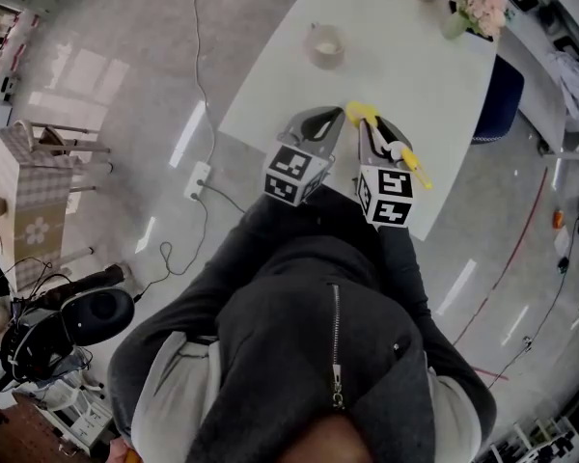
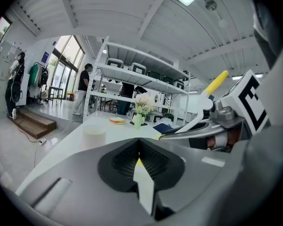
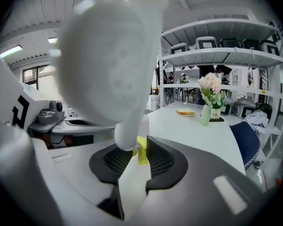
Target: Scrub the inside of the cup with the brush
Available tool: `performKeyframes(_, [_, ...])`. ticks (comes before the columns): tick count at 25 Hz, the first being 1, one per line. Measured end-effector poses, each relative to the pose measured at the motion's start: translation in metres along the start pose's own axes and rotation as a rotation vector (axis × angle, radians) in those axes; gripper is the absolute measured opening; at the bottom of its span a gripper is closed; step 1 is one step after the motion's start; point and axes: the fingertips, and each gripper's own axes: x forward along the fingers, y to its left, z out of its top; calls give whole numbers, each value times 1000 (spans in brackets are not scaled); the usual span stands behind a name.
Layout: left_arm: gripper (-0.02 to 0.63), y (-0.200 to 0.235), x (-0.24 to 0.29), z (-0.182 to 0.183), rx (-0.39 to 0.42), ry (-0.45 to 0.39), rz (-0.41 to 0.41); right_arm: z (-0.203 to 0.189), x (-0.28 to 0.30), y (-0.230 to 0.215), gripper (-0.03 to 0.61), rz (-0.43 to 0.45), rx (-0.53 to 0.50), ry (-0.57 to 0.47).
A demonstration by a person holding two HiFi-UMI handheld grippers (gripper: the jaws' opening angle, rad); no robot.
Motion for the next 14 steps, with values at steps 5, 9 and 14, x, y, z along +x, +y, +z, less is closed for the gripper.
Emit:
performKeyframes(5, [9,3,2,1,2,3,-3,4,1,0,94,0,20,-10])
performKeyframes(9, [9,6,2,-1,1,5,-4,5,2,1,94,-4,30,-15])
performKeyframes(14, [9,9,0,-2,3,6,-8,6,6,9,95,0,31,-18])
